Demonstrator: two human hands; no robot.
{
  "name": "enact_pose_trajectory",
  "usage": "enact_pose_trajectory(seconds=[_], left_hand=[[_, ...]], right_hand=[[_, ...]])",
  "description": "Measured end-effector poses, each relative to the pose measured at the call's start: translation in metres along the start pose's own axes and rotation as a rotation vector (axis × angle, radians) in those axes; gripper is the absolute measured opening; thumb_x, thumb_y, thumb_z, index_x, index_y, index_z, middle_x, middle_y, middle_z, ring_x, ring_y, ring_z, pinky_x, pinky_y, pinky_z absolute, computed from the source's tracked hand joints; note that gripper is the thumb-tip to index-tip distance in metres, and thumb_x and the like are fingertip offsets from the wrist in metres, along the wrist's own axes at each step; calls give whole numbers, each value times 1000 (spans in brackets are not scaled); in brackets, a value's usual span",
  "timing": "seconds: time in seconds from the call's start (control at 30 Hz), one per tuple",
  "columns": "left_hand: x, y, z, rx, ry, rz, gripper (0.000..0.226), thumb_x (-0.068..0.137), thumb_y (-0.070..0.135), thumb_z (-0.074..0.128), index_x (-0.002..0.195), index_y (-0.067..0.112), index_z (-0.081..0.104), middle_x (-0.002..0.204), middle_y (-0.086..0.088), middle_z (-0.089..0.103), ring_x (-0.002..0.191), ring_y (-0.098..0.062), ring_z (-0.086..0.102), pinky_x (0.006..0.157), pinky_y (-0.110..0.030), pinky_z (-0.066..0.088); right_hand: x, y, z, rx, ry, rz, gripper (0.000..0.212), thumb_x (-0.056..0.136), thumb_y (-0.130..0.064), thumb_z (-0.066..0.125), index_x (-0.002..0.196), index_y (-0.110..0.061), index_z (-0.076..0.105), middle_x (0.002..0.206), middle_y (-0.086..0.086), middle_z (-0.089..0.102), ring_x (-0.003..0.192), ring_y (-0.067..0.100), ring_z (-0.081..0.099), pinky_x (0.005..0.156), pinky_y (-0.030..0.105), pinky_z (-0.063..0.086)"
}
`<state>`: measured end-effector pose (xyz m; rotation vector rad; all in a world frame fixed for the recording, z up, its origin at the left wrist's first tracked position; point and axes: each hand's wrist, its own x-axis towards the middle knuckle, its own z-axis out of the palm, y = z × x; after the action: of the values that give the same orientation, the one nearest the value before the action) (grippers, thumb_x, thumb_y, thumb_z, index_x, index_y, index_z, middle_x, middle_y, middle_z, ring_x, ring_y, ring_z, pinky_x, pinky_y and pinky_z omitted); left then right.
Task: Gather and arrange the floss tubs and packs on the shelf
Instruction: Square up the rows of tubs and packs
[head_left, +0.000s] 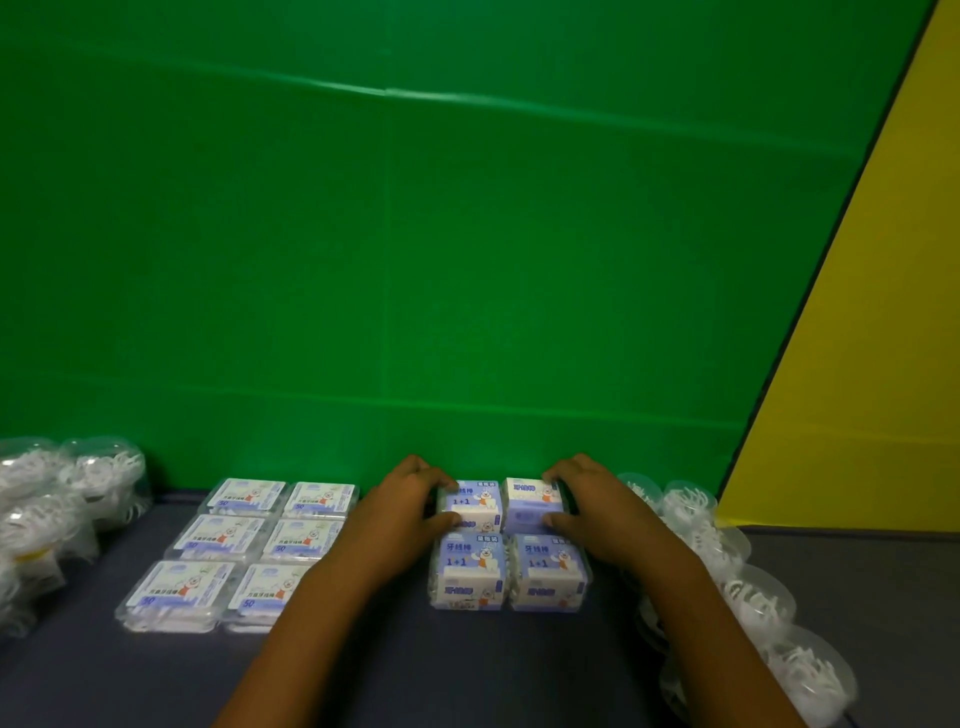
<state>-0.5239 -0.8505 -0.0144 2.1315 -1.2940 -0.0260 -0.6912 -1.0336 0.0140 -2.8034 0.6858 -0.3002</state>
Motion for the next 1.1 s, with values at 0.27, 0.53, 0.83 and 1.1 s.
enact_pose_trajectory(seconds=[0.27, 0.53, 0.83, 1.1], left_hand=[[17, -3, 11, 37, -51, -38, 56, 78, 31, 76, 129, 21, 55, 124, 4, 51, 109, -14, 52, 95, -31, 44], [20, -6, 10, 58, -68, -45, 57, 78, 28, 76, 130, 20, 54, 122, 3, 50, 107, -15, 51, 95, -29, 44], [22, -8, 10, 35, -47, -36, 56, 78, 28, 77, 129, 20, 55, 119, 4, 50, 102, -11, 48, 93, -27, 43], [22, -10, 12, 24, -54, -32, 57, 77, 28, 77, 129, 20, 55, 122, 3, 49, 107, -15, 50, 96, -29, 43]], right_hand=[[17, 8, 9, -78, -38, 44, 55, 79, -30, 77, 126, -18, 53, 117, 1, 50, 105, 18, 51, 88, 34, 46], [17, 9, 6, -48, 40, -59, 46, 71, -31, 80, 103, -31, 48, 103, -5, 48, 93, 13, 48, 75, 37, 52], [18, 13, 5, 113, -88, -29, 44, 74, -12, 81, 103, -23, 50, 98, -3, 66, 85, 12, 63, 66, 27, 54], [12, 13, 9, 116, -71, 2, 34, 76, -15, 80, 97, -19, 53, 95, -5, 55, 80, 11, 49, 61, 21, 35]])
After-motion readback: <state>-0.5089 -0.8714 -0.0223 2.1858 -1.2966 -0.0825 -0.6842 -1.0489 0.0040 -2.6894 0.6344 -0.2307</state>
